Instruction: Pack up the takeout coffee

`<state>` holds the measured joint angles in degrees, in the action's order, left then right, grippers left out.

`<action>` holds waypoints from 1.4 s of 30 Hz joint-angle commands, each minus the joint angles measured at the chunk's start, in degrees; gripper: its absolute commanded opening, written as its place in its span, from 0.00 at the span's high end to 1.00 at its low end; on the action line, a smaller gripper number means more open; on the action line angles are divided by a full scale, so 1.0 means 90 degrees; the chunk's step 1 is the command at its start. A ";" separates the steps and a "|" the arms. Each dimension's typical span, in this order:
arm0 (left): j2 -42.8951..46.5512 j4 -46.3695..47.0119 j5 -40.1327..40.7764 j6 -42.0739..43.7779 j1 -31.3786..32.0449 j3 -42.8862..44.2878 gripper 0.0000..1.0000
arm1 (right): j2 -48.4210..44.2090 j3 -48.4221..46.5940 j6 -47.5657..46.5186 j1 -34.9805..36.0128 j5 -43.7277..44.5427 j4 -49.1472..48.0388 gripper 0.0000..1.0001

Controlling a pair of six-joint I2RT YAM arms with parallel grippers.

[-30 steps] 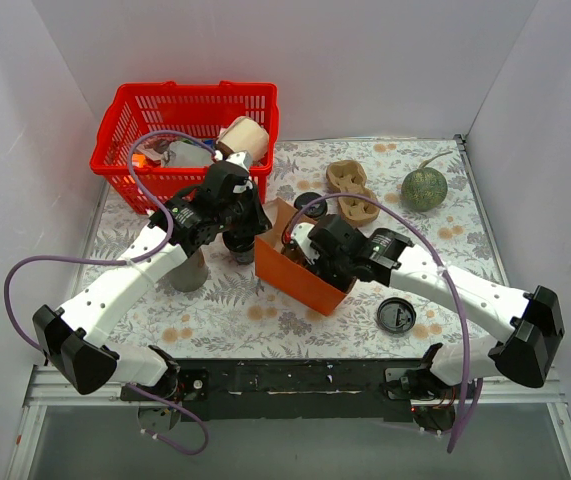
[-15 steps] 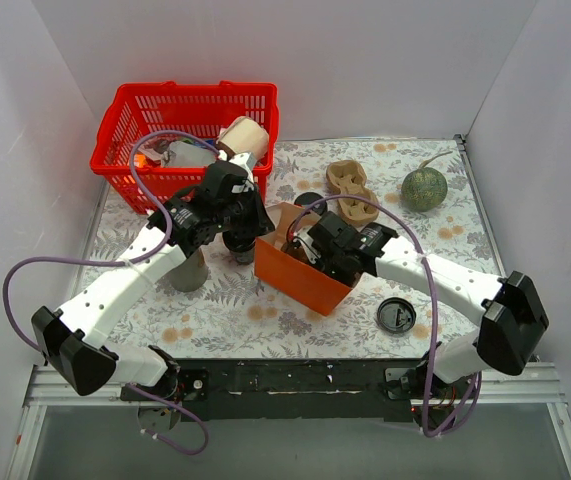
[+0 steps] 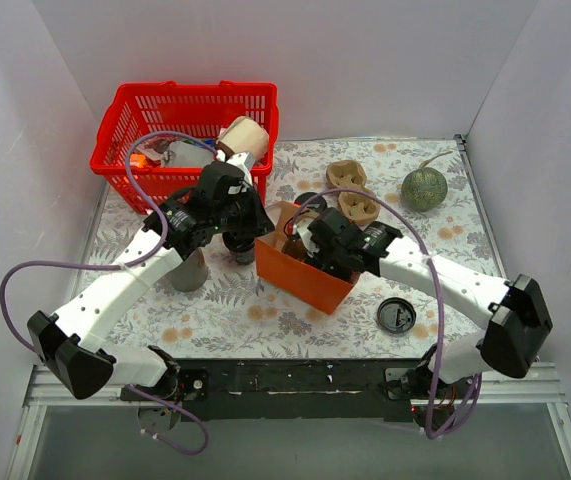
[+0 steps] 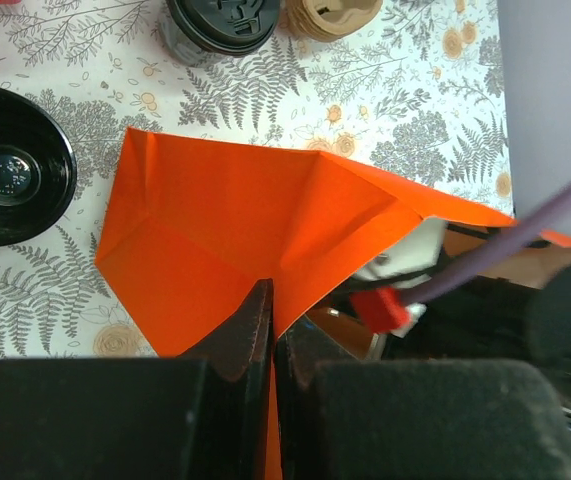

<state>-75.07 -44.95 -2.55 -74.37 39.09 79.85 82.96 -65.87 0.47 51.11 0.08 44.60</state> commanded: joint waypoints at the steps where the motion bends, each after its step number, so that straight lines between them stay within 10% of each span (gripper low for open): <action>1: 0.0440 0.0199 -0.0049 -0.0038 0.0032 0.0014 1.00 | -0.0788 -0.0465 0.0329 -0.0025 -0.0242 -0.0471 0.99; 27: 0.0382 0.0268 -0.0107 -0.0096 0.0041 0.0122 1.00 | 0.0186 0.1488 0.0485 -0.0015 -0.0038 -0.1849 0.99; 42: 0.0470 0.0278 -0.0265 -0.0125 0.0032 0.0092 1.00 | 0.0363 0.0884 0.0807 -0.0025 0.0656 -0.1461 0.97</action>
<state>-73.80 -44.49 -2.02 -74.98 39.09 79.83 86.72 -56.01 3.25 51.55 4.86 26.20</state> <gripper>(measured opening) 0.009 0.022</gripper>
